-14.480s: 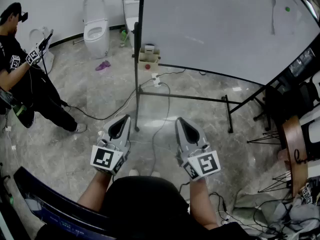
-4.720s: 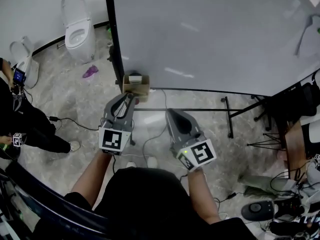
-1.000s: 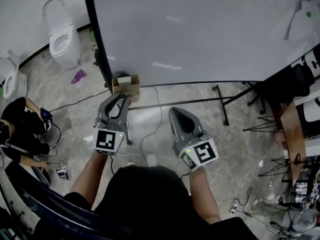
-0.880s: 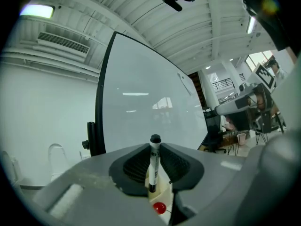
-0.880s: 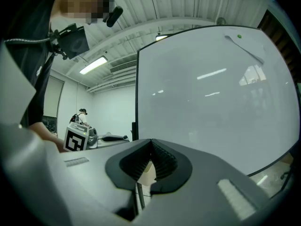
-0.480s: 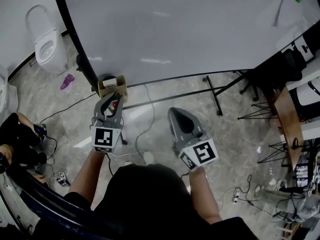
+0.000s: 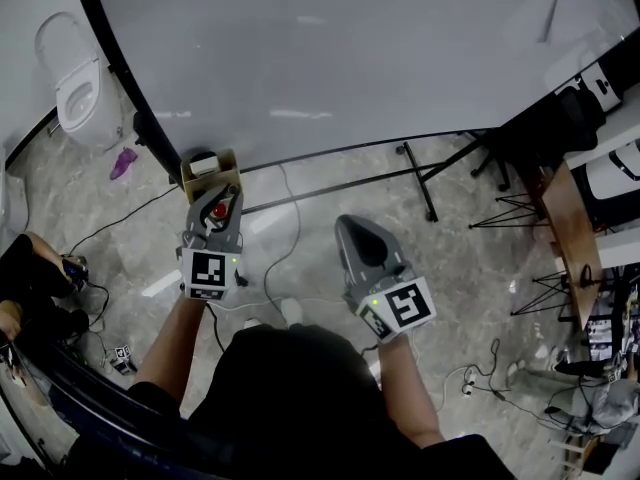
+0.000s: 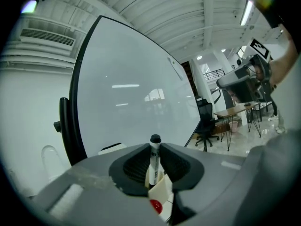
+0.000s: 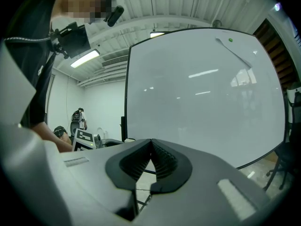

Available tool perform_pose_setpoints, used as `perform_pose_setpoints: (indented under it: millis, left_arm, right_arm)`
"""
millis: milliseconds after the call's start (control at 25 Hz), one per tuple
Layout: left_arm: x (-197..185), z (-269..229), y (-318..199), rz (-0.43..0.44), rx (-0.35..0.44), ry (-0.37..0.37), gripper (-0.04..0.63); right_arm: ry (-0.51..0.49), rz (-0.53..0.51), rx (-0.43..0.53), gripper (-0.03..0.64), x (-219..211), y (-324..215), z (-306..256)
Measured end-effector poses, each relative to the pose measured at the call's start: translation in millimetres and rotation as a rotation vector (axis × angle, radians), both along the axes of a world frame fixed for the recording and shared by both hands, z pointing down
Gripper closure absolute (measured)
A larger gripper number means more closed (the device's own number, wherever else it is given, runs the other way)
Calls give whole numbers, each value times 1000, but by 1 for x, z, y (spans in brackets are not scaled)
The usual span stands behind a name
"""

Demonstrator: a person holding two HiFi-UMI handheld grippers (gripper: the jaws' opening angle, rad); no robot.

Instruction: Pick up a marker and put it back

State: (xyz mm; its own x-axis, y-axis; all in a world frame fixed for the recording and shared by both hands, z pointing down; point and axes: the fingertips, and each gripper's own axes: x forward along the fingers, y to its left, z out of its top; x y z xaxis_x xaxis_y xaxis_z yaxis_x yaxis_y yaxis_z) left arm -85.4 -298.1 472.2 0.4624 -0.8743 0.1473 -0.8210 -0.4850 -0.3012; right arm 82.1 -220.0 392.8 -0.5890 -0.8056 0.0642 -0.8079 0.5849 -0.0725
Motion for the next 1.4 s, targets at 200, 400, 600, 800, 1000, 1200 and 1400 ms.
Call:
perform_pose_setpoints:
  millis: [200,400,600,800,1000,1200,1400]
  left_arm:
    - [4,13,-4,5,-20,-22,523]
    - [6,22,-6,11,-32,-67,523]
    - [9,29,-9,11,-48,-79,522]
    - [11,30,-11,9,-52,-76,520]
    - [14,30,-11,12,-60,-71,510]
    - [15,30,-6,19,-63,-63,438]
    - [10,19,1,9,-50,-44,416]
  right_arm:
    - [2,10,-6,607,7,-1,4]
    - [2,16,-10,607,10,-2,6]
    - [0,21,-12,607,14,-4,7]
    - [-2,26,-16,607,18,-5,7]
    - [-4,23,-16,607,17,-5,5]
    - [-8,20,-15,607,16,-4,6]
    - [-17,4,-6,607,8,-2,3]
